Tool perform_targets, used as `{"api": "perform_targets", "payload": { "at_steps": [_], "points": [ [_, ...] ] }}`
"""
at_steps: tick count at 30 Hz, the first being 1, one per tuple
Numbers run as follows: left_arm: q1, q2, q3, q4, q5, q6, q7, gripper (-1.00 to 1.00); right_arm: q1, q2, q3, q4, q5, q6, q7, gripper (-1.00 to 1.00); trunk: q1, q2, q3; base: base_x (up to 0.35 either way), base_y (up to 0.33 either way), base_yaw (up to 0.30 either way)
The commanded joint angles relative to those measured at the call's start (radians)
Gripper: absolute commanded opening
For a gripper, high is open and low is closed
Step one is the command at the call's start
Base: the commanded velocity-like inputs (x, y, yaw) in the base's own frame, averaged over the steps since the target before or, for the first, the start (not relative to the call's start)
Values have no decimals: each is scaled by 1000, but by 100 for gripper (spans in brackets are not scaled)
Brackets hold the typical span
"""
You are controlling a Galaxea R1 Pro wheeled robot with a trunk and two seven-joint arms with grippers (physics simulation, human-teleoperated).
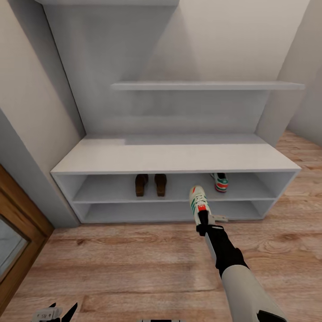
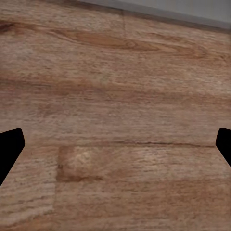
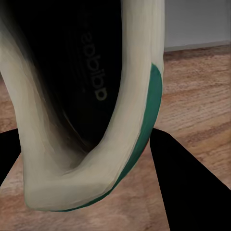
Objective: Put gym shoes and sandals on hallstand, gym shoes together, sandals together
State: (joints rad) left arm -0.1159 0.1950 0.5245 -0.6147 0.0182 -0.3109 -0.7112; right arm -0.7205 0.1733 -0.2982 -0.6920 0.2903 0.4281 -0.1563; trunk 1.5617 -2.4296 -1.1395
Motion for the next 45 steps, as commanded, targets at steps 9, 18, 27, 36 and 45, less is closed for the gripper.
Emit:
{"api": "perform_targets", "payload": {
  "at_steps": [9, 18, 27, 36, 45],
  "points": [
    [-1, 0, 3, 1, 2, -1, -7, 100, -1, 1, -5, -1, 4, 4, 0, -100, 0, 0, -1, 169, 0, 0],
    [-1, 0, 3, 1, 3, -1, -7, 100, -1, 1, -5, 0, 5, 6, 1, -100, 0, 0, -1, 265, 0, -21],
    [-1, 0, 2, 1, 3, -1, -7, 100, -1, 1, -7, -1, 6, 6, 1, -100, 0, 0, -1, 32, 0, -128],
    [-2, 1, 10, 2, -1, 1, -107, 100, -1, 1, -7, -1, 6, 6, 1, -100, 0, 0, -1, 0, 0, -143],
    [-1, 1, 11, 2, -1, 1, -110, 100, -1, 1, -6, -1, 6, 6, 1, -100, 0, 0, -1, 144, 0, -11]
  ]
}}
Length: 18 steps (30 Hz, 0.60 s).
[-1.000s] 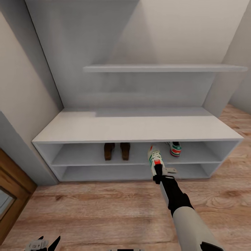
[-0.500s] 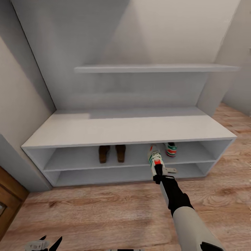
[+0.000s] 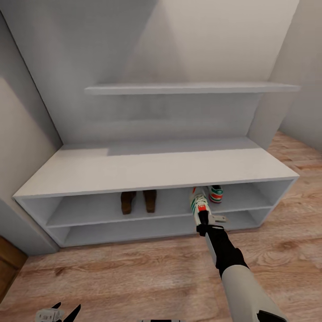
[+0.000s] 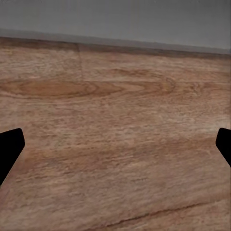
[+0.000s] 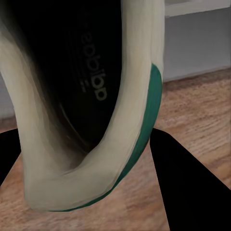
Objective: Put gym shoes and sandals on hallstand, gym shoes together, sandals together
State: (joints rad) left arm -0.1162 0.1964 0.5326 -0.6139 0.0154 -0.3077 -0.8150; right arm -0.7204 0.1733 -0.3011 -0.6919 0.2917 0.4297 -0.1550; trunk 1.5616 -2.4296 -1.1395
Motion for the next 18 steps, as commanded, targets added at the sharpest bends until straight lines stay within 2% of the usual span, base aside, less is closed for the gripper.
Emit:
{"api": "perform_targets", "payload": {
  "at_steps": [1, 5, 11, 18],
  "points": [
    [-1, 0, 3, 1, 1, -2, -6, 100, -1, 1, -4, -1, 4, 4, 0, -100, 0, 0, -1, 61, 0, -1],
    [-2, 0, 4, 2, 1, -2, -6, 100, -1, 1, -4, -1, 4, 4, 0, -100, 0, 0, -1, 57, 0, 0],
    [-2, 0, 4, 2, 1, -2, -6, 100, -1, 1, -4, -1, 4, 4, 0, -100, 0, 0, -1, 236, 0, 0],
    [-1, 0, 6, 2, 1, -2, -7, 100, -1, 1, -4, -1, 4, 4, -1, -100, 0, 0, -1, 60, 0, 0]
  ]
}}
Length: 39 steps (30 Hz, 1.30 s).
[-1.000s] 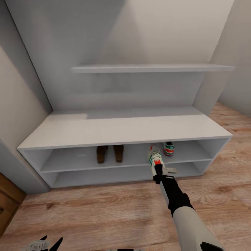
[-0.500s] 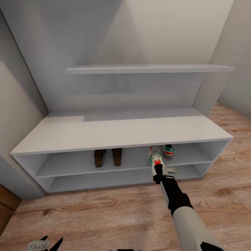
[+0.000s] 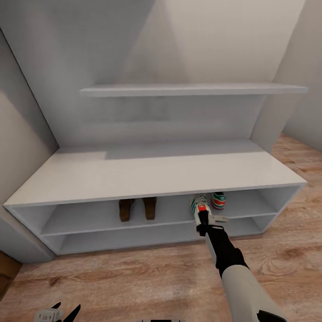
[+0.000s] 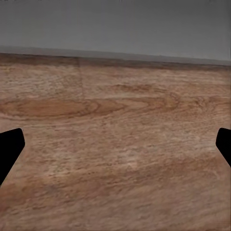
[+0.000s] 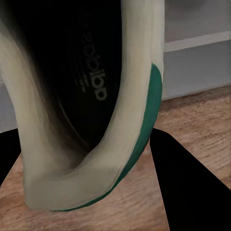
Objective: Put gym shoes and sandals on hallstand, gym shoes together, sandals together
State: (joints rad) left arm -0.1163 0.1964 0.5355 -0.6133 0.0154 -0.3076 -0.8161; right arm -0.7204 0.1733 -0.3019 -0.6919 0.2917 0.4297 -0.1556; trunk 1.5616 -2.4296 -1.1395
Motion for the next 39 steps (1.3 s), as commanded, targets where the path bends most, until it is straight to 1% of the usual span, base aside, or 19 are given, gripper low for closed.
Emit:
{"api": "perform_targets", "payload": {
  "at_steps": [1, 6, 23, 28, 39],
  "points": [
    [-1, 0, 3, 1, 1, -2, -6, 100, -1, 1, -3, -1, 4, 4, 0, -100, 0, 0, -1, 210, 0, 0],
    [-1, 1, 3, 1, 1, -2, -6, 100, -1, 1, -3, -1, 5, 4, 0, -100, 0, 0, -1, 206, 0, 0],
    [-1, 2, 3, 0, 1, -2, -9, 100, -1, 1, -3, -1, 4, 4, 0, -100, 0, 0, -1, 61, -23, 0],
    [-1, 2, 3, 0, 1, -2, -9, 100, -1, 1, -3, -1, 4, 4, 1, -100, 0, 0, -1, 192, -1, 0],
    [-2, 2, 3, 0, 1, -2, -9, 100, -1, 1, -3, -1, 4, 4, 1, -100, 0, 0, -1, 70, 0, 0]
  ]
}}
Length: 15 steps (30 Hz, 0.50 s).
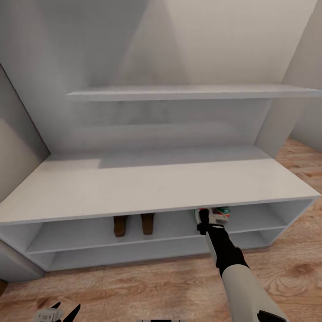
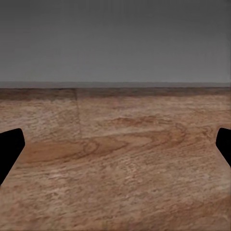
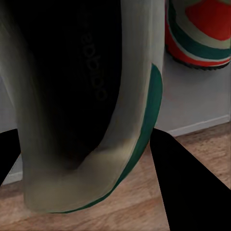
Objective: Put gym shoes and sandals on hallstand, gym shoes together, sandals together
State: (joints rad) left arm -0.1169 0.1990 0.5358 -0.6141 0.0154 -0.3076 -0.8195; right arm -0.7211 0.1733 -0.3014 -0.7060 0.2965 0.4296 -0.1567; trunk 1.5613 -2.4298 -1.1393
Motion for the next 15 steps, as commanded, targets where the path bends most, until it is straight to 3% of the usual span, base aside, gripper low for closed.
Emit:
{"api": "perform_targets", "payload": {
  "at_steps": [1, 8, 15],
  "points": [
    [-1, 0, 3, 2, 1, -2, -6, 100, 0, 1, -3, 13, 0, 4, 2, -100, 0, 0, -1, 74, 0, 0],
    [-1, 0, 3, 1, 1, -2, -6, 100, 0, 1, -4, 13, 0, 4, 2, -100, 0, 0, -1, 31, 0, 0],
    [-1, 0, 3, 1, 2, -2, -6, 100, 0, 1, -4, 13, 0, 4, 2, -100, 0, 0, -1, 132, 0, 0]
  ]
}}
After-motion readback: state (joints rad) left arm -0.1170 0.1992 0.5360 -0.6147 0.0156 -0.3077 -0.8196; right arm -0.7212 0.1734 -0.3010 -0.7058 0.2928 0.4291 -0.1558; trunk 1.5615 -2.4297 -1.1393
